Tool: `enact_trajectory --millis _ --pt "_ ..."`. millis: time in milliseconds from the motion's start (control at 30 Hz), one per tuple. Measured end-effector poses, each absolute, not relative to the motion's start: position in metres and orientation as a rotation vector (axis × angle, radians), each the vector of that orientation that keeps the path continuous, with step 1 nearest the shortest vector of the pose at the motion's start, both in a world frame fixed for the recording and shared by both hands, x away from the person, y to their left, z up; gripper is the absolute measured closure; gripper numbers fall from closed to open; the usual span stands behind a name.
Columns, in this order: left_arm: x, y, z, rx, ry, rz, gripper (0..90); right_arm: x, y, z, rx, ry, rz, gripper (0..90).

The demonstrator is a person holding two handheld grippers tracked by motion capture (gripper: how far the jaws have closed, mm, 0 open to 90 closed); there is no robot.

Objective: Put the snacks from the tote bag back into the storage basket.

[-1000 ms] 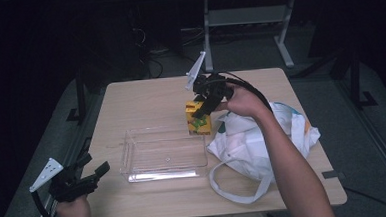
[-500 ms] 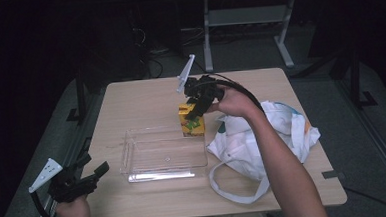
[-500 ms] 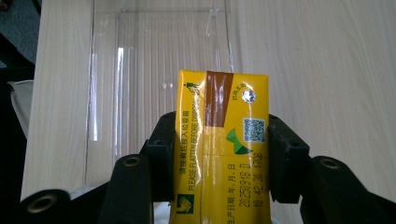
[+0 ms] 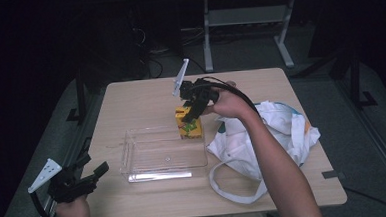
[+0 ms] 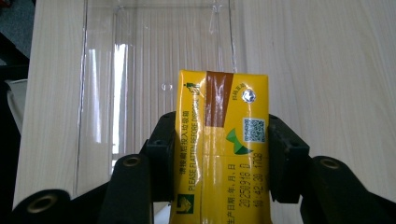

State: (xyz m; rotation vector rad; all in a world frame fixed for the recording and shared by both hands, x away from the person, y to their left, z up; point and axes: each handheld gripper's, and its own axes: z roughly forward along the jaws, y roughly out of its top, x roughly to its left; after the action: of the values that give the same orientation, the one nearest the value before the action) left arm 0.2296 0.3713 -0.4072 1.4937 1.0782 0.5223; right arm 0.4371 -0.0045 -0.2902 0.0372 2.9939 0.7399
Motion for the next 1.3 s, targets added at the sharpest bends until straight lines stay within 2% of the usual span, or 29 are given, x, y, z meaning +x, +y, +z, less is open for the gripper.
enact_trajectory --millis 1300 --pt "0.23 0.371 -0.407 1.494 1.078 0.519 12.4 0.447 0.004 -0.335 0.065 3.039 0.714 52.3"
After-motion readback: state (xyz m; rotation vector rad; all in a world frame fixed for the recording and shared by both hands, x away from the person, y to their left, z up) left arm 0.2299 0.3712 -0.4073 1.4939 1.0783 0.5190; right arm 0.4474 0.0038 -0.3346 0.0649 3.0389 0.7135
